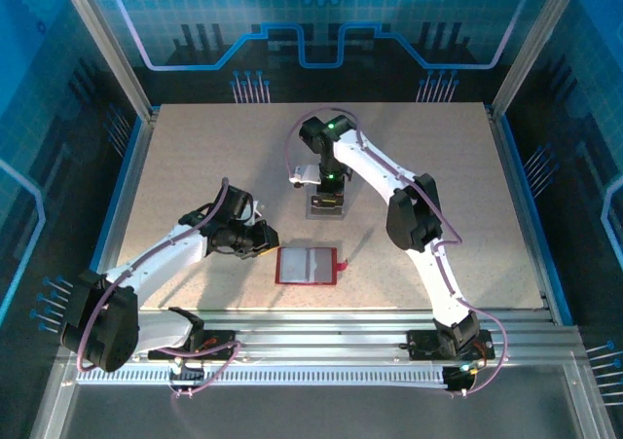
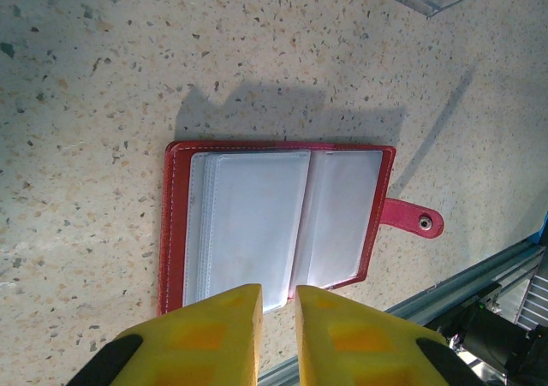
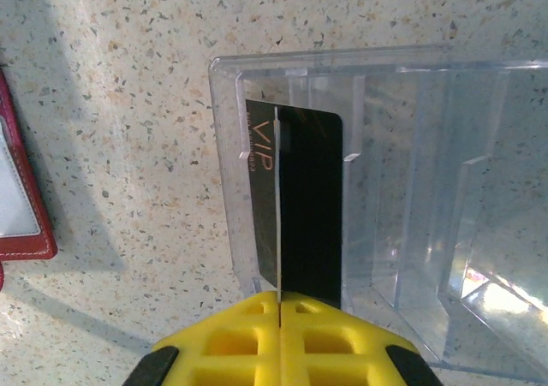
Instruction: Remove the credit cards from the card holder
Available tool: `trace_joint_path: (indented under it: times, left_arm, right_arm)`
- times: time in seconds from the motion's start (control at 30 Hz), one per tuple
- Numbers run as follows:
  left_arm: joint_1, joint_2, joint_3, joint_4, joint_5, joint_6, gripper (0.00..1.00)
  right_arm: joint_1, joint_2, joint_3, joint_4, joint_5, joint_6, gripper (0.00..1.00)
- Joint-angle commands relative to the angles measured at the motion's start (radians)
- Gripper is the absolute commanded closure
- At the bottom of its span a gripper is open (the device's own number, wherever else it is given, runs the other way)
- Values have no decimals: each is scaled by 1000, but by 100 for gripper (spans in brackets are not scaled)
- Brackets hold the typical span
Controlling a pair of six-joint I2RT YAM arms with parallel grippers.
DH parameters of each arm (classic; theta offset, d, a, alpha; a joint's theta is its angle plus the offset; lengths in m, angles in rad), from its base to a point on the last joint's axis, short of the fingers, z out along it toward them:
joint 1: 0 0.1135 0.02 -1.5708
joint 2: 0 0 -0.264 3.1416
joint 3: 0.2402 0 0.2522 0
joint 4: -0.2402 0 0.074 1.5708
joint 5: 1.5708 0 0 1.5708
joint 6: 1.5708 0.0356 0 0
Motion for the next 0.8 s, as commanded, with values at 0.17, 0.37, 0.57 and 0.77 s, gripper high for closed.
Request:
trace_joint_path:
  times: [0.17,0.37,0.57,0.77]
  left_arm:
    - [13,-23,-25,-25,5,-9,82]
    - [15,-24,-25,-26,6,-8,82]
    - [14,-25,-25,-22,9,-13,83]
    - [16,-22,-20,-17,14,-15,83]
  right_arm:
    - [-5,40,24,-35,-16,-7,97]
    - [-5,21,18,0,24,9,85]
    - [-5,-12,11,32,41,18,82]
    - [1,-38,-31,80,57,38,82]
